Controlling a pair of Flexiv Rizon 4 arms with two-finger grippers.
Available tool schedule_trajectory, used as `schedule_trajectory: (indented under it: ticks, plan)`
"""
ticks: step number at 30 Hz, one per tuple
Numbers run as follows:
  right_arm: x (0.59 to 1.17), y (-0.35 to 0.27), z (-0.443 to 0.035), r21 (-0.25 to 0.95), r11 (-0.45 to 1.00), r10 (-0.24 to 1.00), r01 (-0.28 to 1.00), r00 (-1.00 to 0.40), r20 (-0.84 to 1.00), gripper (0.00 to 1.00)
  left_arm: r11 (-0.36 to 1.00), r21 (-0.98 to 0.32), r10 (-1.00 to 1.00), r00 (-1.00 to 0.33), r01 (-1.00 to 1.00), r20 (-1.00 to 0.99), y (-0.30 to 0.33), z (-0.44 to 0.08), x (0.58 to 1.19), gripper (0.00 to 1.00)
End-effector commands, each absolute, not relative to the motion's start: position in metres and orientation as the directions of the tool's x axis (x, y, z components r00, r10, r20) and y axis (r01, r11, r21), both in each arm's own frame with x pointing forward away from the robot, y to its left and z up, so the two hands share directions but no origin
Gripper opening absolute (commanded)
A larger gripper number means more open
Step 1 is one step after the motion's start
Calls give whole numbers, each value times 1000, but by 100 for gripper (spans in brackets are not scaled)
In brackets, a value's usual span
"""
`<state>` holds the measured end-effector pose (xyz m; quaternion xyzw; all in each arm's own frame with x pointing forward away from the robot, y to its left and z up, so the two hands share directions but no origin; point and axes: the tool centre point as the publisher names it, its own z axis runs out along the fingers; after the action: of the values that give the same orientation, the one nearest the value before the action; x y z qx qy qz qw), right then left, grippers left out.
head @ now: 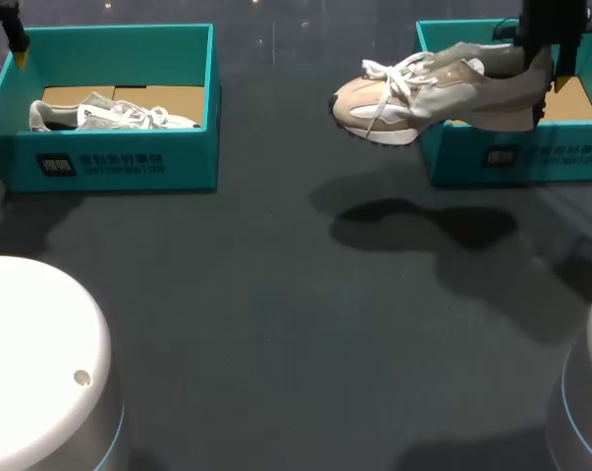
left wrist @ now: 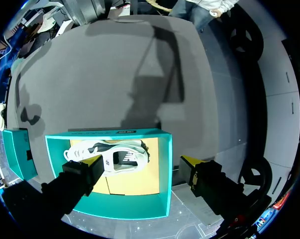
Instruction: Take the shoe out of the shoebox, open the shoe tongue, remove and reinsert the insole, then place the shoe into the shoebox
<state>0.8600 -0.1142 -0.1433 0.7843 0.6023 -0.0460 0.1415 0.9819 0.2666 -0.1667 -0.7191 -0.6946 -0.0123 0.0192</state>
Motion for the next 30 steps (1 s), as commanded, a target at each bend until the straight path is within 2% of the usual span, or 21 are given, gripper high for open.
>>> schedule_trajectory:
  ticks: [1, 15, 23, 30]
  plan:
    - [858, -116, -143, 174, -233, 933, 957, 270, -237, 0, -36, -10, 998, 36, 999, 46, 267, -166, 982, 100]
    - [774, -29, -191, 177, -243, 933, 954, 280, -224, 0, -36, -10, 998, 36, 999, 46, 267, -166, 982, 100]
    - [732, -7, -230, 123, -301, 926, 946, 321, -197, 0, -36, -10, 998, 36, 999, 46, 267, -166, 982, 100]
    - [732, -7, -230, 123, -301, 926, 946, 321, -197, 0, -36, -10, 998, 36, 999, 46, 267, -166, 982, 100]
